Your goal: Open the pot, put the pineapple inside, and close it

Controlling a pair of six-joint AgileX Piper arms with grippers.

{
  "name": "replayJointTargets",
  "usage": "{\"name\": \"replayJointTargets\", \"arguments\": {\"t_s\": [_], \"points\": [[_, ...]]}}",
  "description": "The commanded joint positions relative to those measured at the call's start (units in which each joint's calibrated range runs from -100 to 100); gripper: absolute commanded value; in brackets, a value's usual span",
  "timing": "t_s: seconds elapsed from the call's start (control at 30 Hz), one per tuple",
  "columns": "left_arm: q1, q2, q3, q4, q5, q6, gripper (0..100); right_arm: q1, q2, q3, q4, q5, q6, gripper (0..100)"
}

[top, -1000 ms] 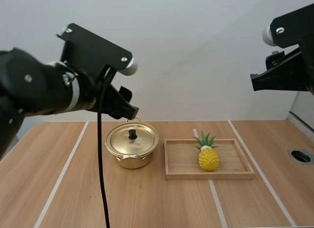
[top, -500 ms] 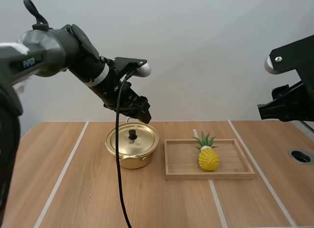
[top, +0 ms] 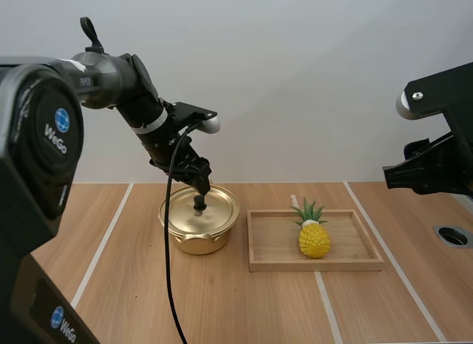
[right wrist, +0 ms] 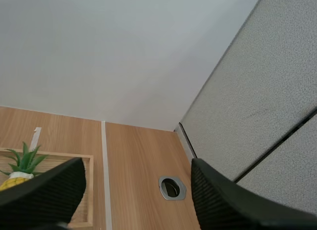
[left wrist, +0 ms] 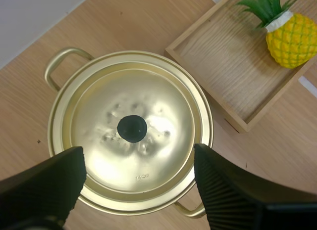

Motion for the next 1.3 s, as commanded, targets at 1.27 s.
{"name": "replayJointTargets", "arguments": {"t_s": [1.27], "points": [[-3.59, 10.69, -1.78, 6.26, -8.53, 3.84, 100, -2.01, -0.12, -0.54, 0.90, 2.93, -2.49, 100]]}}
